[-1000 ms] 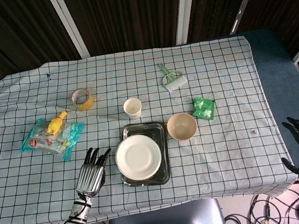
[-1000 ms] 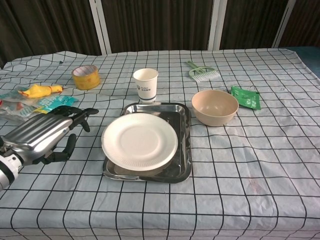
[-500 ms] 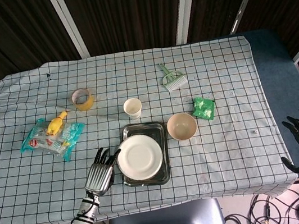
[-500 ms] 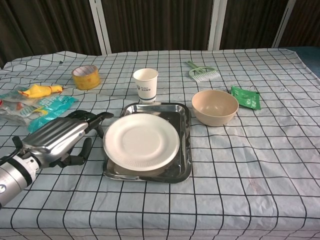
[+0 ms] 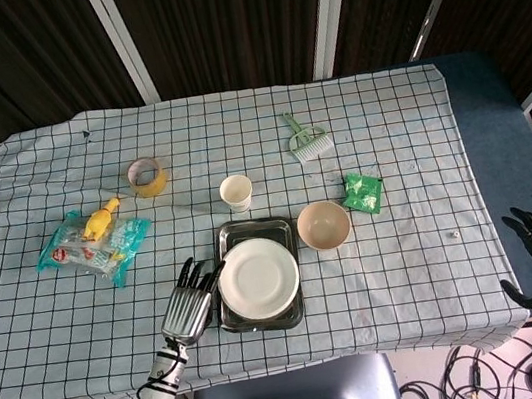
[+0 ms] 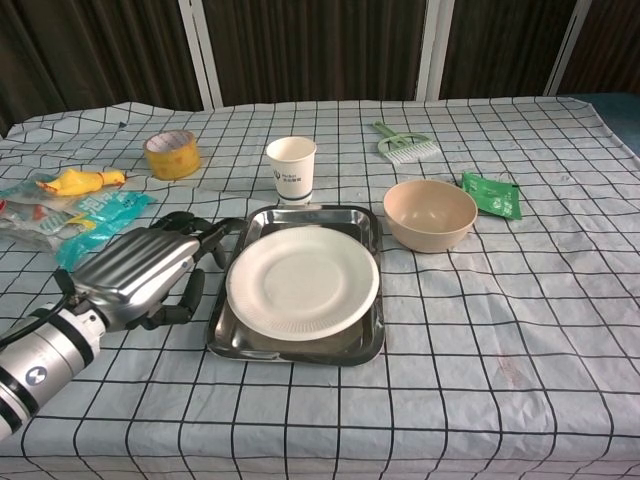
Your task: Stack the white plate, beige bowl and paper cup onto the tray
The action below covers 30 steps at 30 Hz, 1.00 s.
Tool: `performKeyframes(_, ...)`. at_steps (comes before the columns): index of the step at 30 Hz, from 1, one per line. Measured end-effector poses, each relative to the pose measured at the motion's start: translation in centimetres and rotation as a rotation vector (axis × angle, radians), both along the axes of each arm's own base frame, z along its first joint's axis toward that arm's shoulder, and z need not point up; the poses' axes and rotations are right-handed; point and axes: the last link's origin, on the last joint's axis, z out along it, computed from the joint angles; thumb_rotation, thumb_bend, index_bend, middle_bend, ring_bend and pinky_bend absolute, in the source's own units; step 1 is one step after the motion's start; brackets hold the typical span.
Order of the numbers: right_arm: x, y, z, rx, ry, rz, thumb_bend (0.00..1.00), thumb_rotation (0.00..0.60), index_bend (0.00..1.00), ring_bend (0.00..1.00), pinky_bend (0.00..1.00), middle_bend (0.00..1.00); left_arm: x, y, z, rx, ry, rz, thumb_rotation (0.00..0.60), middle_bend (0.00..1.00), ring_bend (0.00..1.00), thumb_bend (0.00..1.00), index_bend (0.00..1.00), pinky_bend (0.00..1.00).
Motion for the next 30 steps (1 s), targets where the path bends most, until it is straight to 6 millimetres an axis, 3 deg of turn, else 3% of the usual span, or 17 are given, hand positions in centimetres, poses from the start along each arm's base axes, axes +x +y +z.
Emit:
performKeyframes(4,0.1,0.1,-0.1,0.003,0.004,0.004,0.27,0.6,0.0,0.0,0.0,0.0,-0.3,-0.1,0.8,0.03,-0.002,-0.007,0.6,0.24,0.1,0.7,0.0,0.0)
performKeyframes(11,0.1,0.1,-0.4,0.012,0.015,0.007,0.27,0.6,0.0,0.0,0.0,0.0,-1.4,-0.6,2.6,0.066,0.008,-0.008,0.6,0.1,0.03,0.44,0.0,0.02)
performKeyframes(14,0.2,0.0,-0.9,0.024,0.035,0.013,0.27,0.6,0.0,0.0,0.0,0.0,-3.8,-1.0,5.3,0.119,0.028,0.023,0.6,0.08,0.0,0.41,0.0,0.0)
performKeyframes(17,0.4,-0.5,-2.1,0.046,0.083,0.036,0.28,0.6,0.0,0.0,0.0,0.0,-8.0,-2.2,9.8,0.205,0.041,0.099,0.6,0.07,0.0,0.41,0.0,0.0)
performKeyframes(19,0.7,-1.3,-3.3,0.061,0.128,0.058,0.27,0.6,0.0,0.0,0.0,0.0,-10.4,-3.3,12.6,0.247,0.023,0.144,0.6,0.07,0.0,0.4,0.0,0.0)
performKeyframes(24,2.1,-4.8,-7.4,0.132,0.211,0.128,0.26,0.6,0.0,0.0,0.0,0.0,-14.0,-6.3,16.2,0.283,-0.082,0.233,0.6,0.07,0.0,0.36,0.0,0.0)
performKeyframes(27,3.2,-7.1,-10.0,0.153,0.239,0.174,0.25,0.6,0.0,0.0,0.0,0.0,-15.1,-7.6,17.8,0.302,-0.092,0.24,0.6,0.07,0.0,0.36,0.0,0.0)
performKeyframes(30,4.2,-9.5,-12.8,0.147,0.277,0.218,0.25,0.6,0.01,0.0,0.0,0.0,-15.1,-8.0,18.0,0.303,-0.08,0.223,0.6,0.07,0.0,0.36,0.0,0.0)
